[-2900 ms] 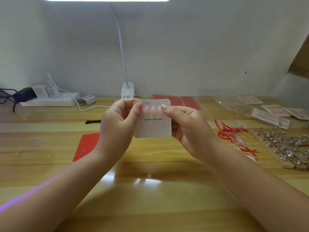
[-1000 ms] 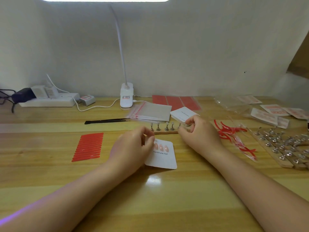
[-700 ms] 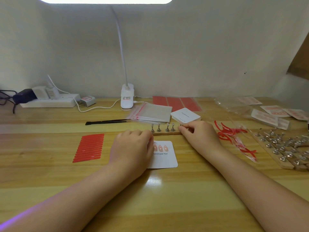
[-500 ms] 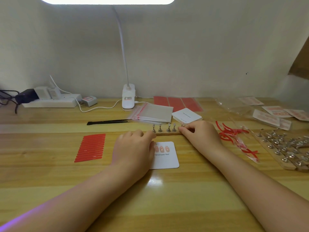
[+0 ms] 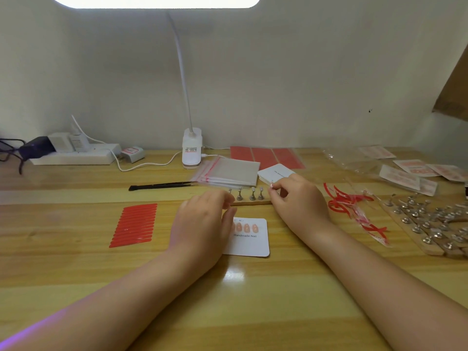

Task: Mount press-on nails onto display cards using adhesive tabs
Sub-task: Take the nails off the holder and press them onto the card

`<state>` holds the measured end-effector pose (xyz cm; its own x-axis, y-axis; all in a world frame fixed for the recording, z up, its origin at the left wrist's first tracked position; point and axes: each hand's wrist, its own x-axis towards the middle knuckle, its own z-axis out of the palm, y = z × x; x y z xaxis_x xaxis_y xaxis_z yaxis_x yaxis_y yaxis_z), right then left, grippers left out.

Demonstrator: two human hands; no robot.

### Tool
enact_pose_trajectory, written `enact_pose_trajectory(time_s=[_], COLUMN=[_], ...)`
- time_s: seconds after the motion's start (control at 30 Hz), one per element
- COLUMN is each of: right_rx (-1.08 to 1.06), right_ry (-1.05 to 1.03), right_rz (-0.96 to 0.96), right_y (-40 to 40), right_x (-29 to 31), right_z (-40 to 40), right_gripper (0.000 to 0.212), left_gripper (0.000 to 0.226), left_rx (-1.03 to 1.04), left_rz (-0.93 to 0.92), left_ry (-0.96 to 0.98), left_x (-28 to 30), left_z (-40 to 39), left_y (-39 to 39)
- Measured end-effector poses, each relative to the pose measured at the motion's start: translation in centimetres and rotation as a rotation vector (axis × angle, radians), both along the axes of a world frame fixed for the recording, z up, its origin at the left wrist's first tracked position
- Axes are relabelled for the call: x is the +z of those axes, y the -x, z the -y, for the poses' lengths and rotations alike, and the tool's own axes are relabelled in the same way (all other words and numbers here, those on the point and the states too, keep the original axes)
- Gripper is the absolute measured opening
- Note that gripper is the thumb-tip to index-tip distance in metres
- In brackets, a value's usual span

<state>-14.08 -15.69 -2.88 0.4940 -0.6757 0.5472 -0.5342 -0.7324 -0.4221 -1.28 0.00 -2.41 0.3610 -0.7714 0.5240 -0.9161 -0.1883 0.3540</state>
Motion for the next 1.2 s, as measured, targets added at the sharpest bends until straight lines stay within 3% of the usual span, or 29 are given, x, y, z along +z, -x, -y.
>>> enact_pose_trajectory(time_s=[0.13,0.3,0.43,0.9,1.07,1.2], right_rx=[0.104,0.295,0.422,0.533,0.526,0.421], right_ry=[0.034,-0.096,-0.044,0.083,0.060,-0.047], right_rz=[0.192,0.352,0.356,0.279,0.280,0.345], right_y=[-0.1,-0.9,-1.2,-1.3,-1.3,-1.2], right_x=[0.3,0.2,0.1,-0.2,-0.2,-0.1], right_z=[-1.2,-3.2,-3.9,-4.0,-4.0,-3.8], right_gripper=[0.010,0.005,0.010,0.009,0.007,0.005], left_gripper=[0.019,0.036,0.042,0.021,0.016,0.010], left_rx=[-0.053,-0.113,-0.131,-0.115,-0.090,-0.059], left_rz=[-0.070,-0.075,-0.054,-0.028,-0.243,-0.360], left_ry=[0.101,0.159,0.155,0.244,0.305,0.242], left_x=[0.1,0.2,0.2,0.1,0.0,0.1], left_z=[-0.1,-0.1,0.0,0.3,0.3,0.3], left_y=[-0.2,-0.6,-0.6,-1.0,-1.2,-1.6])
